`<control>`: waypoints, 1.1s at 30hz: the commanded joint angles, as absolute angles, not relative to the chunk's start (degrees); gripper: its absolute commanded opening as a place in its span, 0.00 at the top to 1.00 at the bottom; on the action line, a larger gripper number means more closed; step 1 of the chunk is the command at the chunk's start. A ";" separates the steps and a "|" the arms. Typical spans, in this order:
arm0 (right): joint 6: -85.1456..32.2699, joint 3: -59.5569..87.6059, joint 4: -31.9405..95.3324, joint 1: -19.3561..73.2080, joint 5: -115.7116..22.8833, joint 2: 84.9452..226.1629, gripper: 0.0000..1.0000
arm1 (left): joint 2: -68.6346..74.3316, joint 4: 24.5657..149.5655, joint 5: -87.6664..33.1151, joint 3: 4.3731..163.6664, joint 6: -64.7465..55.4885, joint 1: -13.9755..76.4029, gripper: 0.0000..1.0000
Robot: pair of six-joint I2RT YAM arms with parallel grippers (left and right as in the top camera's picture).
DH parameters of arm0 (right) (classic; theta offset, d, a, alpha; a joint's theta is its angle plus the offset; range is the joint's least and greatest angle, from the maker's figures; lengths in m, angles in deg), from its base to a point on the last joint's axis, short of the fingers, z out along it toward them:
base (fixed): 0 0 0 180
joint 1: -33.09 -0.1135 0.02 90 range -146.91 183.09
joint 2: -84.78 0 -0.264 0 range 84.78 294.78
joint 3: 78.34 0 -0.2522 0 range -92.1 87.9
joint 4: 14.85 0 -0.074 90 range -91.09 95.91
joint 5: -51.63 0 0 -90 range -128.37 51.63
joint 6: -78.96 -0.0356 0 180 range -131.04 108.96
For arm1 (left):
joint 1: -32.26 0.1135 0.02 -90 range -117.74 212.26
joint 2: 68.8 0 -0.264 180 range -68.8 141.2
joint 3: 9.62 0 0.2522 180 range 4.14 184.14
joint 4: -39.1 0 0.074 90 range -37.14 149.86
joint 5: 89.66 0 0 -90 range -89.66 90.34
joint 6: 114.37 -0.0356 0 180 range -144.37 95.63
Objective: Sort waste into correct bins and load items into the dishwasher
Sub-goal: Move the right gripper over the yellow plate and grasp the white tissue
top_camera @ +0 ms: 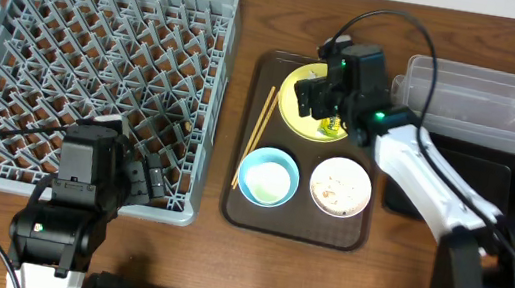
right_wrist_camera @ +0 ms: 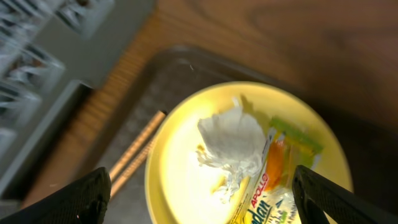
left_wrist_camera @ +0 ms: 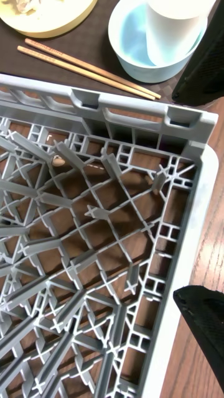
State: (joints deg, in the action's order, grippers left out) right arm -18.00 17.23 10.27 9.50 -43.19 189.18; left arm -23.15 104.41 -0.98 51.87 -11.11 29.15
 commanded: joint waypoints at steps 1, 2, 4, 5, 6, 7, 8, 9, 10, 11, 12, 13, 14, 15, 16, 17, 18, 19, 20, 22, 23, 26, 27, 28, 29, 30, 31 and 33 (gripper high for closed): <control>-22.57 16.33 8.56 9.50 -41.11 193.20 0.11 | -23.19 104.45 -1.13 53.40 -11.98 28.95 0.06; -23.22 16.33 7.95 9.50 -41.09 194.34 0.11 | -23.19 104.47 -1.13 53.40 -11.98 28.95 0.06; -24.62 16.33 6.64 9.50 -41.14 196.70 0.12 | -23.19 104.47 -1.13 53.40 -11.98 28.95 0.06; -25.08 16.33 6.07 9.50 -41.14 197.71 0.14 | -23.19 104.47 -1.13 53.40 -11.98 28.95 0.06; -25.67 16.33 5.63 9.50 -41.14 198.56 0.17 | -23.19 104.47 -1.13 53.40 -11.98 28.95 0.06; -26.24 16.33 5.35 9.50 -41.14 199.39 0.19 | -23.19 104.47 -1.13 53.40 -11.98 28.95 0.06; -26.57 16.33 5.11 9.50 -41.14 200.04 0.21 | -23.19 104.47 -1.13 53.40 -11.98 28.95 0.06; -26.92 16.33 5.04 9.50 -41.14 200.59 0.23 | -23.19 104.50 -1.13 53.40 -11.98 28.95 0.06; -26.90 16.33 4.91 9.50 -41.07 201.03 0.25 | -23.19 104.50 -1.13 53.40 -11.98 28.95 0.06; -26.90 16.33 4.91 9.50 -40.98 201.16 0.26 | -23.19 104.54 -1.13 53.40 -11.98 28.95 0.06; -26.90 16.33 4.91 9.50 -40.79 201.18 0.28 | -23.19 104.65 -1.13 53.40 -11.98 28.95 0.06; -26.90 16.33 4.87 9.50 -40.11 201.16 0.30 | -23.19 104.72 -1.13 53.40 -11.98 28.95 0.06; -26.90 16.33 4.80 9.50 -39.39 201.16 0.32 | -23.19 104.74 -1.13 53.40 -11.98 28.95 0.06; -26.90 16.33 4.65 9.50 -38.73 201.16 0.36 | -23.19 104.72 -1.13 53.40 -11.98 28.95 0.06; -26.90 16.33 4.49 9.50 -38.34 201.16 0.41 | -23.19 104.72 -1.13 53.40 -11.98 28.95 0.06; -26.90 16.33 4.43 9.50 -38.14 201.16 0.48 | -23.19 104.72 -1.13 53.40 -11.98 28.95 0.06; -26.92 16.33 4.39 9.52 -37.90 201.16 0.55 | -23.19 104.72 -1.13 53.40 -11.98 28.95 0.06; -26.90 16.33 4.36 9.54 -37.66 201.16 0.62 | -23.19 104.74 -1.13 53.40 -11.98 28.95 0.06; -26.90 16.33 4.25 9.54 -37.31 201.16 0.68 | -23.19 104.74 -1.13 53.40 -11.98 28.95 0.06; -26.90 16.33 4.19 9.54 -37.03 201.16 0.77 | -23.19 104.74 -1.13 53.40 -11.98 28.95 0.06; -26.90 16.33 4.10 9.56 -36.85 201.16 0.82 | -23.19 104.74 -1.13 53.40 -11.98 28.95 0.06; -26.90 16.33 4.01 9.54 -36.83 201.16 0.94 | -23.19 104.74 -1.13 53.40 -11.98 28.95 0.06; -26.90 16.33 4.04 9.54 -36.85 201.16 0.97 | -23.19 104.72 -1.13 53.40 -11.98 28.95 0.06; -26.90 16.33 4.06 9.54 -36.87 201.16 0.99 | -23.19 104.72 -1.13 53.40 -11.98 28.95 0.06; -26.90 16.33 4.06 9.56 -36.87 201.16 0.99 | -23.19 104.74 -1.13 53.40 -11.98 28.95 0.06; -26.88 16.33 4.06 9.56 -36.87 201.14 0.99 | -23.19 104.74 -1.13 53.40 -11.98 28.95 0.06; -26.88 16.33 4.06 9.56 -36.87 201.05 0.99 | -23.19 104.74 -1.13 53.40 -11.98 28.95 0.06; -26.88 16.33 4.21 9.56 -36.87 200.59 0.99 | -23.19 104.74 -1.13 53.40 -11.98 28.95 0.06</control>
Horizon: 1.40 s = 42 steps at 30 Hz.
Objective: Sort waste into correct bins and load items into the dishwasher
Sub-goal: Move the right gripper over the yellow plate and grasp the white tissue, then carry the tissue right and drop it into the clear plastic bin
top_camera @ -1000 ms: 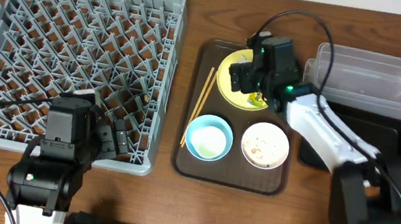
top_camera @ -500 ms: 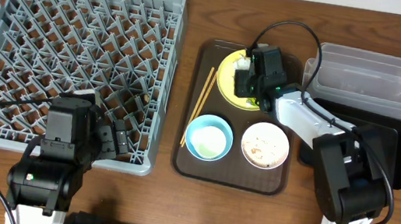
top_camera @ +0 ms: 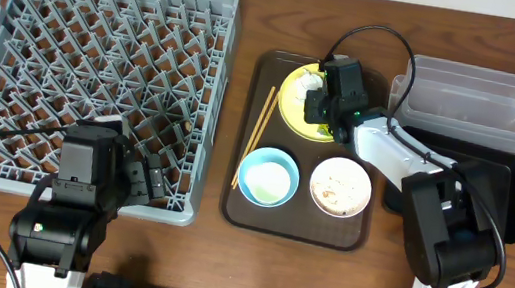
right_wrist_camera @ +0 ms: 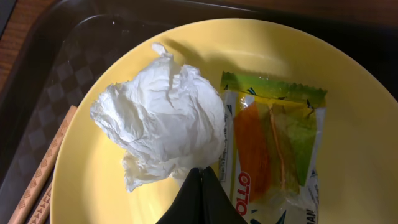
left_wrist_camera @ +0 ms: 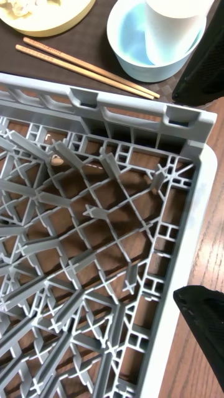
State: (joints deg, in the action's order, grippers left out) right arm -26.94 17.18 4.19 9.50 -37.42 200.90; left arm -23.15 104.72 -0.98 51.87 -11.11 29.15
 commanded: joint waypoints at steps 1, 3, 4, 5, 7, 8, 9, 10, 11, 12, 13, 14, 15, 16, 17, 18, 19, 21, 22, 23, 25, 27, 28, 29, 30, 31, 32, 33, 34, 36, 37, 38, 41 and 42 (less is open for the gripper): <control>-26.88 16.33 4.23 9.56 -36.87 200.24 0.99 | -23.19 104.74 -1.13 53.40 -11.98 28.95 0.06; -26.88 16.33 4.12 9.56 -36.87 199.43 0.98 | -23.19 104.74 -1.13 53.40 -11.98 28.95 0.06; -26.90 16.33 3.71 9.56 -36.92 199.17 0.92 | -23.19 104.74 -1.13 53.40 -11.98 28.95 0.06; -26.88 16.33 3.16 9.54 -36.90 198.91 0.61 | -23.19 104.74 -1.13 53.40 -11.98 28.95 0.06; -26.88 16.33 1.74 9.54 -36.94 198.86 0.23 | -23.19 104.74 -1.13 53.40 -11.98 28.95 0.06; -26.88 16.33 1.24 9.54 -36.94 198.86 0.13 | -23.19 104.74 -1.13 53.40 -11.98 28.95 0.06; -26.88 16.33 1.00 9.54 -36.92 198.86 0.11 | -23.19 104.74 -1.13 53.40 -11.98 28.95 0.06; -26.88 16.33 0.82 9.54 -36.92 198.86 0.11 | -23.19 104.74 -1.13 53.40 -11.98 28.95 0.06; -26.88 16.33 0.58 9.54 -36.90 198.86 0.12 | -23.19 104.80 -1.13 53.40 -11.98 28.95 0.06; -26.88 16.33 0.28 9.54 -36.90 198.89 0.12 | -23.19 104.89 -1.13 53.40 -11.98 28.95 0.06; -26.88 16.33 -0.12 9.54 -36.90 198.89 0.12 | -23.19 104.93 -1.13 53.40 -11.98 28.95 0.06; -26.88 16.33 -0.51 9.54 -36.90 198.91 0.13 | -23.19 104.93 -1.13 53.40 -11.98 28.95 0.06; -26.88 16.33 -0.93 9.54 -36.90 198.91 0.14 | -23.19 104.93 -1.13 53.40 -11.98 28.95 0.06; -26.85 16.33 -1.43 9.54 -36.90 198.99 0.16 | -23.19 104.91 -1.13 53.40 -11.98 28.95 0.06; -26.85 16.33 -1.97 9.54 -36.87 199.17 0.20 | -23.19 104.93 -1.13 53.40 -11.98 28.95 0.06; -26.85 16.33 -2.52 9.54 -36.90 199.32 0.23 | -23.19 104.93 -1.13 53.40 -11.98 28.95 0.06; -26.85 16.33 -2.94 9.54 -36.90 199.61 0.26 | -23.19 104.93 -1.13 53.40 -11.98 28.95 0.06; -26.88 16.33 -3.33 9.52 -36.90 200.17 0.29 | -23.19 104.93 -1.13 53.40 -11.98 28.95 0.06; -26.88 16.35 -3.42 9.52 -36.90 200.44 0.29 | -23.19 104.93 -1.13 53.40 -11.98 28.95 0.06; -26.88 16.35 -3.53 9.52 -36.90 201.01 0.29 | -23.19 104.93 -1.13 53.40 -11.98 28.95 0.06; -26.88 16.35 -3.75 9.43 -36.87 201.88 0.30 | -23.19 104.93 -1.13 53.40 -11.98 28.95 0.06; -26.90 16.35 -3.83 9.43 -36.87 202.86 0.30 | -23.19 104.91 -1.13 53.40 -11.98 28.95 0.06; -26.90 16.33 -3.94 9.43 -36.90 203.30 0.30 | -23.19 104.93 -1.13 53.40 -11.98 28.95 0.06; -26.94 16.35 -4.03 9.43 -36.96 203.80 0.31 | -23.19 104.93 -1.13 53.40 -11.98 28.95 0.06; -26.92 16.35 -4.09 9.39 -37.18 204.09 0.31 | -23.19 104.93 -1.13 53.40 -11.98 28.95 0.06; -26.92 16.35 -4.14 9.39 -37.49 204.37 0.31 | -23.19 104.93 -1.13 53.40 -11.98 28.95 0.06; -26.94 16.35 -4.23 9.39 -37.66 204.50 0.33 | -23.19 104.93 -1.13 53.40 -11.98 28.95 0.06; -26.96 16.35 -4.36 9.39 -37.86 204.50 0.35 | -23.19 104.93 -1.13 53.40 -11.98 28.95 0.06; -27.20 16.35 -4.36 9.39 -37.81 204.50 0.37 | -23.19 104.93 -1.13 53.40 -11.98 28.95 0.06; -27.33 16.35 -4.51 9.39 -37.84 204.48 0.46 | -23.19 104.93 -1.13 53.40 -11.98 28.95 0.06; -27.33 16.33 -4.53 9.39 -38.01 204.48 0.53 | -23.19 104.93 -1.13 53.40 -11.98 28.95 0.06; -27.31 16.33 -4.53 9.39 -38.27 204.48 0.66 | -23.19 104.96 -1.13 53.40 -11.98 28.95 0.06; -27.31 16.33 -4.18 9.39 -39.85 204.13 0.90 | -23.19 105.15 -1.13 53.40 -11.98 28.95 0.06; -27.33 16.33 -3.81 9.41 -40.31 203.69 0.92 | -23.19 105.17 -1.13 53.40 -11.98 28.95 0.06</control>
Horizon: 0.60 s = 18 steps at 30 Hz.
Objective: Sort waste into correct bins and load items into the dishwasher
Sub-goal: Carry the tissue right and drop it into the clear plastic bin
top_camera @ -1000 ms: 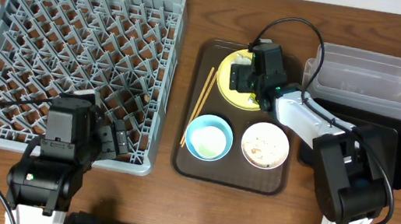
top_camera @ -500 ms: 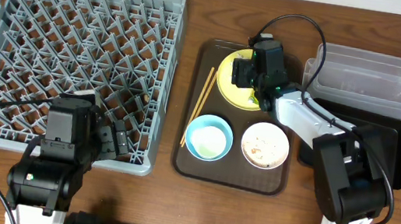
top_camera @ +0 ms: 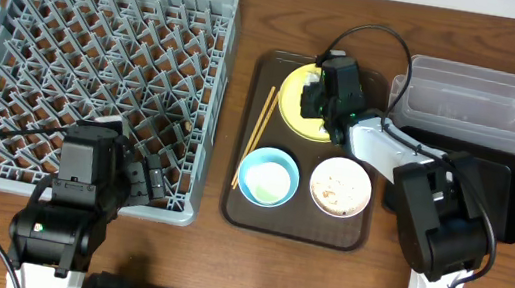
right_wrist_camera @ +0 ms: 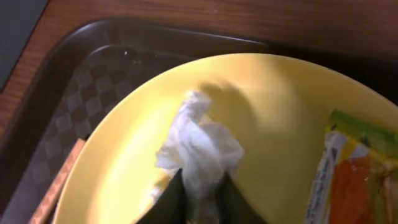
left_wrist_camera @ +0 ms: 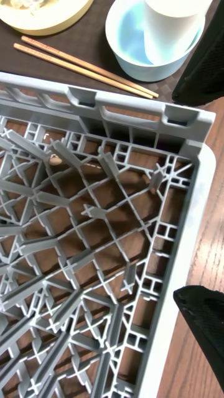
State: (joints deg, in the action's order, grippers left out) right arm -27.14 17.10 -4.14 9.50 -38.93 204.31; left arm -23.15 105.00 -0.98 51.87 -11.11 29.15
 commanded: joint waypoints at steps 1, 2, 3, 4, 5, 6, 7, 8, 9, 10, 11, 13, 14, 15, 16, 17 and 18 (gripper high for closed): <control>-27.31 16.33 -3.22 9.45 -40.37 203.15 0.93 | -23.19 105.17 -1.13 53.40 -11.98 28.95 0.06; -27.31 16.33 -2.24 9.45 -40.35 202.08 0.93 | -23.19 105.17 -1.13 53.40 -11.98 28.95 0.06; -27.27 16.33 -1.25 9.47 -40.22 200.98 0.93 | -23.19 105.15 -1.13 53.40 -11.98 28.95 0.06; -27.22 16.33 -0.07 9.54 -40.11 199.61 0.93 | -23.19 105.15 -1.13 53.40 -11.98 28.95 0.06; -27.07 16.33 1.30 9.71 -40.11 198.05 0.93 | -23.19 105.15 -1.13 53.40 -11.98 28.95 0.06; -27.07 16.33 3.47 10.02 -40.11 195.87 0.94 | -23.19 105.15 -1.13 53.40 -11.98 28.95 0.06; -27.07 16.33 5.78 10.37 -40.11 193.84 0.95 | -23.19 105.13 -1.13 53.40 -11.98 28.95 0.06; -27.07 16.33 8.52 10.76 -40.11 191.56 0.98 | -23.19 105.15 -1.13 53.40 -11.98 28.95 0.06; -27.07 16.33 11.29 11.13 -40.11 189.38 0.99 | -23.19 105.15 -1.13 53.40 -11.98 28.95 0.06; -27.05 16.33 14.13 11.55 -40.09 187.06 0.99 | -23.19 105.15 -1.13 53.40 -11.98 28.95 0.06; -27.03 16.33 17.33 12.18 -39.80 184.61 0.99 | -23.19 105.13 -1.13 53.40 -11.98 28.95 0.06; -27.07 16.33 23.07 13.71 -38.67 180.44 0.99 | -23.19 105.13 -1.13 53.40 -11.98 28.95 0.06; -27.07 16.33 26.00 14.65 -38.19 178.43 0.99 | -23.19 105.15 -1.13 53.40 -12.01 28.95 0.06; -27.07 16.33 28.84 15.66 -38.12 176.64 0.99 | -23.19 105.15 -1.13 53.40 -12.01 28.95 0.06; -27.07 16.33 31.66 16.75 -38.14 174.91 0.99 | -23.19 105.15 -1.13 53.40 -11.98 28.95 0.06; -27.07 16.33 34.77 18.19 -38.14 173.20 0.99 | -23.19 105.15 -1.13 53.40 -12.01 28.95 0.06; -27.12 16.33 37.80 19.88 -38.14 171.74 0.99 | -23.19 105.15 -1.13 53.40 -12.01 28.95 0.06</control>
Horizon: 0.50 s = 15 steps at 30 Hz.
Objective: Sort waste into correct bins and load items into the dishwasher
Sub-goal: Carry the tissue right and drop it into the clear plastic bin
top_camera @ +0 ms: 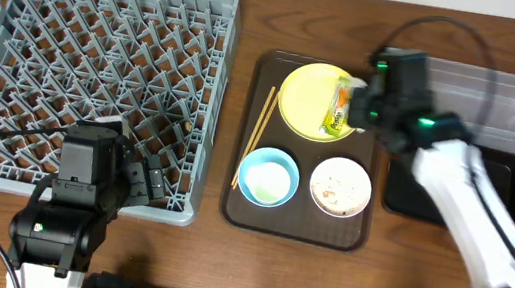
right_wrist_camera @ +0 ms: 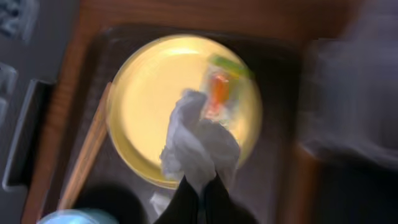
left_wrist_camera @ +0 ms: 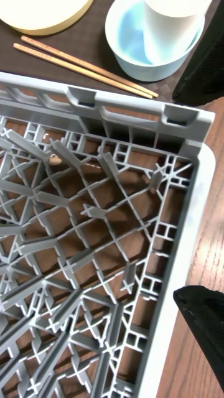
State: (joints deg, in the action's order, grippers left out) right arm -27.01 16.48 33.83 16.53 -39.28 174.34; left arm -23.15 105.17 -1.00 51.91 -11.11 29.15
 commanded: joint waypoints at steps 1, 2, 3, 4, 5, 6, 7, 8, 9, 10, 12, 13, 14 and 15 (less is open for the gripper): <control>-27.18 16.33 39.86 21.23 -38.16 170.86 0.99 | -23.19 105.15 -1.13 53.40 -12.01 28.95 0.06; -27.47 16.33 42.33 22.96 -38.19 170.01 0.99 | -23.19 105.15 -1.13 53.40 -12.01 28.95 0.06; -27.81 16.33 44.67 24.77 -38.19 169.31 0.99 | -23.19 105.15 -1.13 53.40 -12.01 28.95 0.06; -27.81 16.35 46.88 26.57 -38.19 168.85 0.99 | -23.19 105.15 -1.13 53.40 -12.01 28.95 0.06; -27.77 16.35 49.48 28.62 -38.19 168.59 0.99 | -23.19 105.15 -1.13 53.40 -12.01 28.95 0.06; -27.75 16.35 51.71 30.37 -38.16 168.57 0.99 | -23.19 105.15 -1.13 53.40 -12.01 28.95 0.06; -27.75 16.42 53.65 32.03 -38.16 168.59 0.99 | -23.19 105.13 -1.13 53.40 -12.01 28.95 0.06; -27.73 16.61 55.09 33.58 -38.14 168.74 0.99 | -23.19 105.13 -1.11 53.40 -12.01 28.95 0.06; -27.73 16.94 56.08 35.05 -38.12 168.83 0.99 | -23.19 105.13 -1.13 53.40 -12.01 28.95 0.06; -27.75 17.58 56.54 36.66 -37.81 168.90 0.99 | -23.19 105.13 -1.13 53.40 -12.01 28.95 0.06; -27.77 19.02 56.01 39.05 -36.50 168.92 0.99 | -23.19 105.13 -1.13 53.40 -12.01 28.95 0.06; -27.75 19.96 54.96 40.07 -36.13 168.92 0.99 | -23.19 105.13 -1.13 53.38 -12.01 28.95 0.06; -27.75 21.01 53.56 41.10 -36.13 168.92 0.99 | -23.19 105.13 -1.13 53.40 -12.01 28.95 0.06; -27.75 22.04 52.10 41.93 -36.13 168.92 0.99 | -23.19 105.13 -1.13 53.40 -12.01 28.95 0.06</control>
